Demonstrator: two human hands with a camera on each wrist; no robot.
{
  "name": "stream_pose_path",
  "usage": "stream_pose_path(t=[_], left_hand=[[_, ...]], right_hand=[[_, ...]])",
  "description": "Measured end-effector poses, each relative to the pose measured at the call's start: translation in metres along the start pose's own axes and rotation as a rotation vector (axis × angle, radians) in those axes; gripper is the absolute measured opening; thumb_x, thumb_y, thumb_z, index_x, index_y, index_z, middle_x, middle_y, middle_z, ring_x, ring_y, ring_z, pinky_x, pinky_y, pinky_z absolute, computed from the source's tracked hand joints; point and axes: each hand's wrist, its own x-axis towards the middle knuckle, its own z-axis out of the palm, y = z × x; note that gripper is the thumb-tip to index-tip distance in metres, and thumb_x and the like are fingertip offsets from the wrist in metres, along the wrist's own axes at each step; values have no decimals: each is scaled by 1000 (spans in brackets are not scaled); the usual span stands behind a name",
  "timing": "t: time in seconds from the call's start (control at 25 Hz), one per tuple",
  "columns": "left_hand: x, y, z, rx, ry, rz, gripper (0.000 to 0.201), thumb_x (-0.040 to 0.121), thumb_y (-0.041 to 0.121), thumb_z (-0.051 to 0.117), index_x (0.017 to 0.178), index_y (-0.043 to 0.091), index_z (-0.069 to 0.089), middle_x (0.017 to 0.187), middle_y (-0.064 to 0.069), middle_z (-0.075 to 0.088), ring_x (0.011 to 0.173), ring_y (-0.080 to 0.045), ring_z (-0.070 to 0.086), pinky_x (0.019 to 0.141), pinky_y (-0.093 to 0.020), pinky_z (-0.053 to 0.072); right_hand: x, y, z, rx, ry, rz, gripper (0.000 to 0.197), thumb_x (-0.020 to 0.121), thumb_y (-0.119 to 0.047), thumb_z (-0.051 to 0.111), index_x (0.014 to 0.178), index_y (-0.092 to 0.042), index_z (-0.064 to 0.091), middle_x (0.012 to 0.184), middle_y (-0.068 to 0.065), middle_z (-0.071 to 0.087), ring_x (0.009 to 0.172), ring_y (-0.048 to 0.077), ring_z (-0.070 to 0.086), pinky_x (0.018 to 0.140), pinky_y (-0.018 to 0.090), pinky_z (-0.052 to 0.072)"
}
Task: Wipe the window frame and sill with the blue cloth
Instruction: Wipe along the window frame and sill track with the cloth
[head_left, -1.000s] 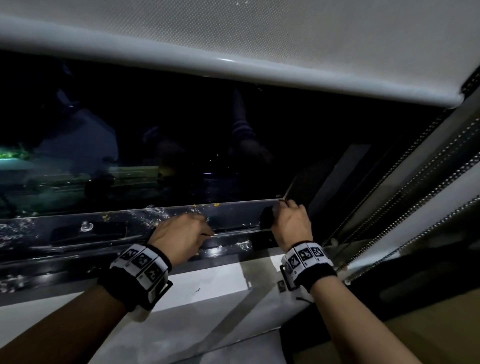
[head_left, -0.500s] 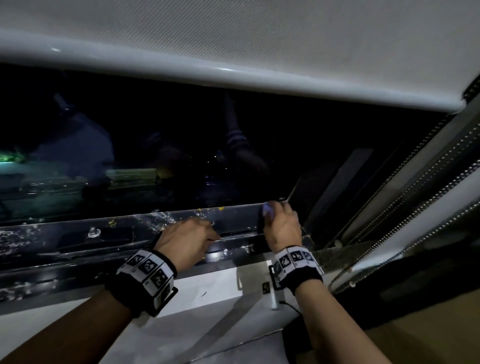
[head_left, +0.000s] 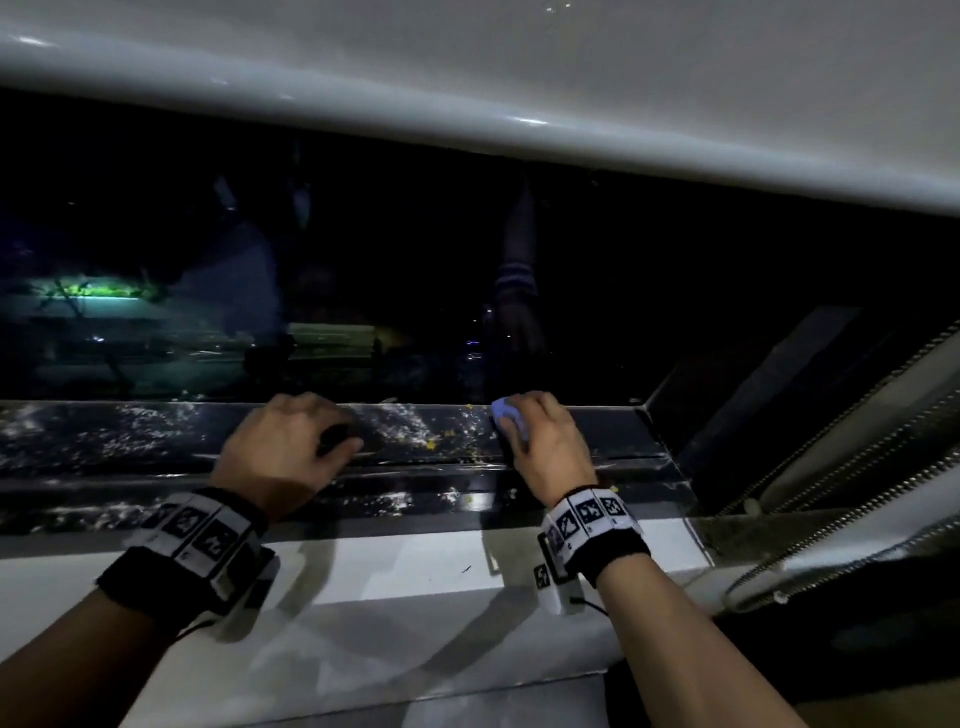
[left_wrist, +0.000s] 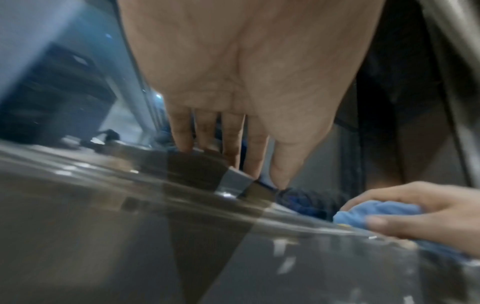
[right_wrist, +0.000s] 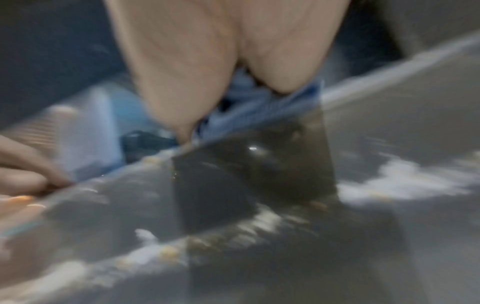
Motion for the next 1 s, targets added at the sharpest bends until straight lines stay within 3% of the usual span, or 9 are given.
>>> stream_pose_path(t=[0.16,0.24,0.32,0.4,0.56,0.64,0.8,0.88,1.0], left_hand=[[-14,-27,-6,-76,-17,-33,28,92,32,63,117,21,69,115,-2,66,102,-27,64,89,-39,53],[-20,-37,-6,-119,46,-26,28,92,23,63,119,19,68,116,-4,67,100,-28,66,87,-40,54],[-24,-41,-6,-139,86,-28,28,93,20,61,120,20,68,115,-3,68,99,-28,66,85,-41,55],[-23,-43,-7,-116,88,-20,27,93,20,61,118,22,70,114,-1,68,97,-27,67,84,-42,55],[-18,-40,-9,-55,32,26,21,92,29,64,111,27,73,113,3,67,96,-24,67,85,-41,55],[-17,-42,-10,-69,14,36,22,91,30,65,111,26,74,114,4,67,99,-21,67,88,-40,55],[-14,-42,-12,-94,0,11,20,90,30,68,108,27,76,113,6,67,98,-20,67,88,-40,54],[-13,-41,-13,-101,-11,13,19,90,30,68,107,26,76,111,6,67,97,-19,67,87,-40,54],[-13,-41,-15,-89,-17,17,19,90,31,68,107,27,76,111,7,67,97,-19,67,87,-39,54]], right_hand=[[-1,-4,-8,296,-198,-318,27,93,-24,61,119,-23,67,121,-6,62,113,11,57,97,25,43],[8,6,-16,417,-116,-205,22,91,-16,62,110,-25,71,113,-7,65,106,7,60,92,20,43],[13,11,-13,204,44,-9,27,90,-14,60,113,-24,70,115,-1,62,105,19,60,86,27,45],[11,-5,2,-2,22,28,36,89,-10,59,121,-24,65,124,4,58,111,30,56,88,36,48],[-1,-41,10,260,-243,-352,27,94,-17,60,118,-25,67,122,-8,62,113,10,55,98,26,44],[0,-38,-4,422,-283,-374,23,93,-14,62,111,-24,72,115,-12,67,110,1,58,98,16,42],[6,-9,-4,233,47,-78,28,92,-12,59,116,-21,69,118,0,62,110,20,59,95,28,46],[2,-22,9,52,7,-5,32,96,-20,54,127,-22,62,127,3,54,115,28,52,97,34,44],[-7,-56,24,105,-106,-177,34,95,-19,54,129,-21,60,129,1,55,115,25,48,98,33,39]])
